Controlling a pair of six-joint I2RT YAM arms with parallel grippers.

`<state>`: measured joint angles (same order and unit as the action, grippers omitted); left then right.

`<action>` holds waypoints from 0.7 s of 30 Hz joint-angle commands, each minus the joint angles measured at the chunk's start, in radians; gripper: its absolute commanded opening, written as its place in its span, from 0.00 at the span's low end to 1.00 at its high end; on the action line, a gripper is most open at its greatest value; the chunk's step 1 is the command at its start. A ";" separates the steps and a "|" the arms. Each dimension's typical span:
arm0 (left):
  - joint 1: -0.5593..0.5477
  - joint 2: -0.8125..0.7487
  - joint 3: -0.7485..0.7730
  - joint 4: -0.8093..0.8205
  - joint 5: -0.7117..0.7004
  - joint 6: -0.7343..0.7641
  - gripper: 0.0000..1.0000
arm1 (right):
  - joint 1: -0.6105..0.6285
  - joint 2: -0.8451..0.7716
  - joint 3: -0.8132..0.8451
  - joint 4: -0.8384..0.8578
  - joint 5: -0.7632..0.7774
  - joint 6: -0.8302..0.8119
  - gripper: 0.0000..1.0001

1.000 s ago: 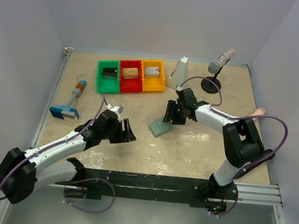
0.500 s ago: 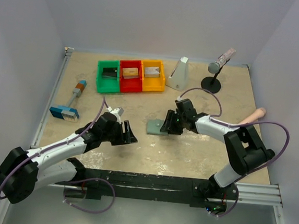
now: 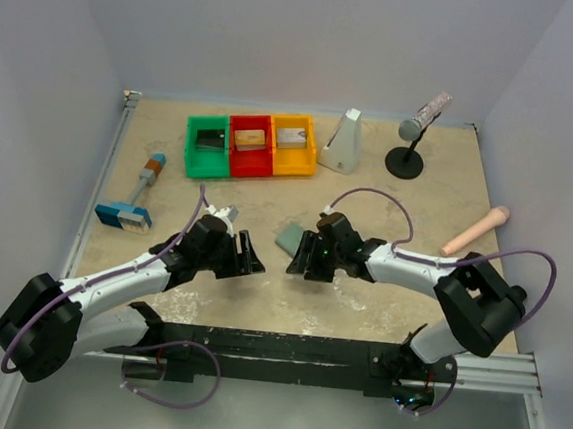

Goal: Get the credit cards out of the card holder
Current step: Move the card holder to the center of the board.

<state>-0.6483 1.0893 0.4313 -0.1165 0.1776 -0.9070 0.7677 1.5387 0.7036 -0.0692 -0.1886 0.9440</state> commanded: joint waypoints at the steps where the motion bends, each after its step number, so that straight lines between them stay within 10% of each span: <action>1: 0.003 -0.002 0.009 0.026 -0.016 -0.015 0.68 | 0.001 -0.136 0.002 -0.119 0.099 -0.016 0.64; 8: 0.004 0.000 0.014 -0.003 -0.044 -0.041 0.69 | -0.053 -0.304 0.158 -0.394 0.236 -0.255 0.73; 15: 0.004 -0.006 0.015 -0.020 -0.049 -0.067 0.67 | -0.209 -0.157 0.338 -0.426 0.163 -0.384 0.43; 21: 0.004 -0.017 0.029 -0.046 -0.052 -0.044 0.67 | -0.226 0.052 0.425 -0.377 0.095 -0.396 0.47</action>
<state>-0.6483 1.0908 0.4316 -0.1543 0.1360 -0.9512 0.5419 1.4982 1.0878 -0.4553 -0.0273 0.5903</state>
